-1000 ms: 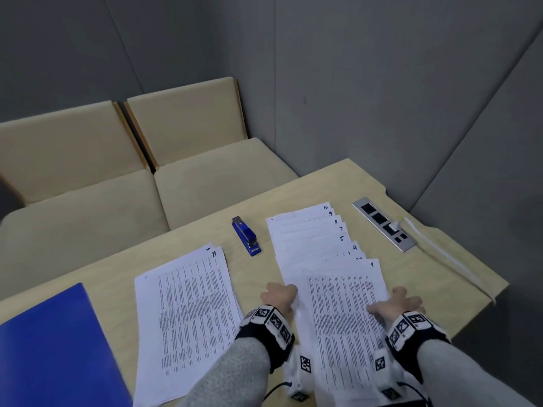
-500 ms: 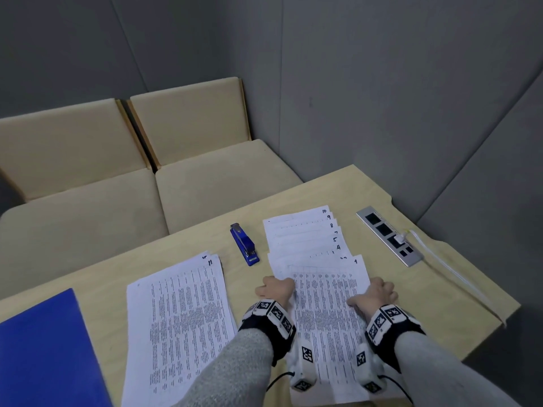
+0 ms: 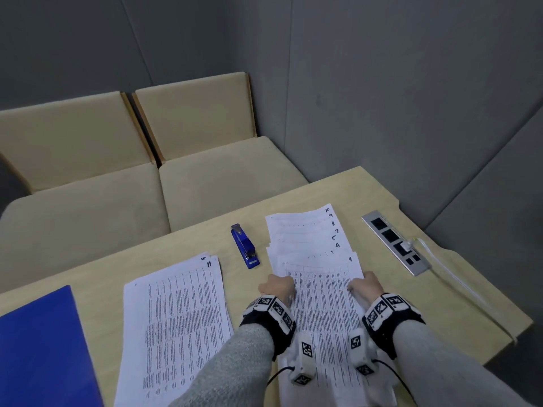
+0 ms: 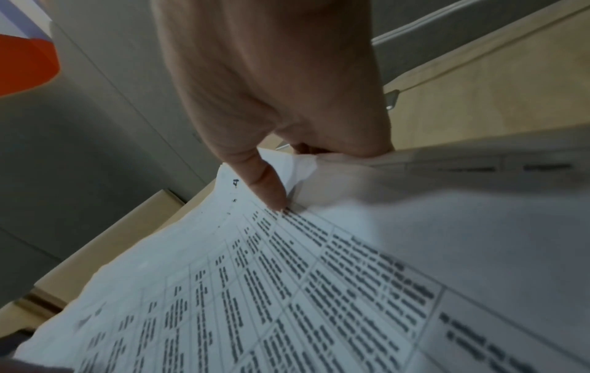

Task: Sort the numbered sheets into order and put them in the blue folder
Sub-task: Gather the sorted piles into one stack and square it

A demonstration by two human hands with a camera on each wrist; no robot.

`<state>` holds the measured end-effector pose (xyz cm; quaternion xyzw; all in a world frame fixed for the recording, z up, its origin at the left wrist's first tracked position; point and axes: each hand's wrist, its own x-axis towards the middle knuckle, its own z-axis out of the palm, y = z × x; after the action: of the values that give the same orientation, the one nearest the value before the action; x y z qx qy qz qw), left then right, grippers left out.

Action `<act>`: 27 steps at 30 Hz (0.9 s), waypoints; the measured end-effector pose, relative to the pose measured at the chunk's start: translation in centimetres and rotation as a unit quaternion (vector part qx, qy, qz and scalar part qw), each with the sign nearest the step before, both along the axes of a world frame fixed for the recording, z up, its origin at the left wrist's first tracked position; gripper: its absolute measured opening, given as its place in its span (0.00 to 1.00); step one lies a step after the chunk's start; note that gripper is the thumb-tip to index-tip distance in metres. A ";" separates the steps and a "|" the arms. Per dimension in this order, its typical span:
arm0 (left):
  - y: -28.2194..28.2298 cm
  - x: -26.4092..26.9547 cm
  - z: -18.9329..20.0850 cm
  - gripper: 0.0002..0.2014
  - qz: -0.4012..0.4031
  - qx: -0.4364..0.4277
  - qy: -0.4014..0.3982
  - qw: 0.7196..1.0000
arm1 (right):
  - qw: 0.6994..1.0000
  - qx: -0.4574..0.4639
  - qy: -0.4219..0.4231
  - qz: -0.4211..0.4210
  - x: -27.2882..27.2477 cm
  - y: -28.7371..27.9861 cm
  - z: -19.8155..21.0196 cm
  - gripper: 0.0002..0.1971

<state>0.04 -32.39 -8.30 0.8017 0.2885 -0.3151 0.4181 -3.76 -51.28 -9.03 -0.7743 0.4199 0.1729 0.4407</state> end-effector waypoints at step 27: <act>4.2 -2.5 11.8 0.14 0.008 -0.187 -0.533 0.825 | 0.877 0.191 -0.440 -0.045 0.1 7.4 15.1 0.30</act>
<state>-2.46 -28.22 3.46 0.7488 -0.0373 0.1163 0.6514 -3.65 -43.91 6.07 -0.6518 0.1762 -0.1285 0.7264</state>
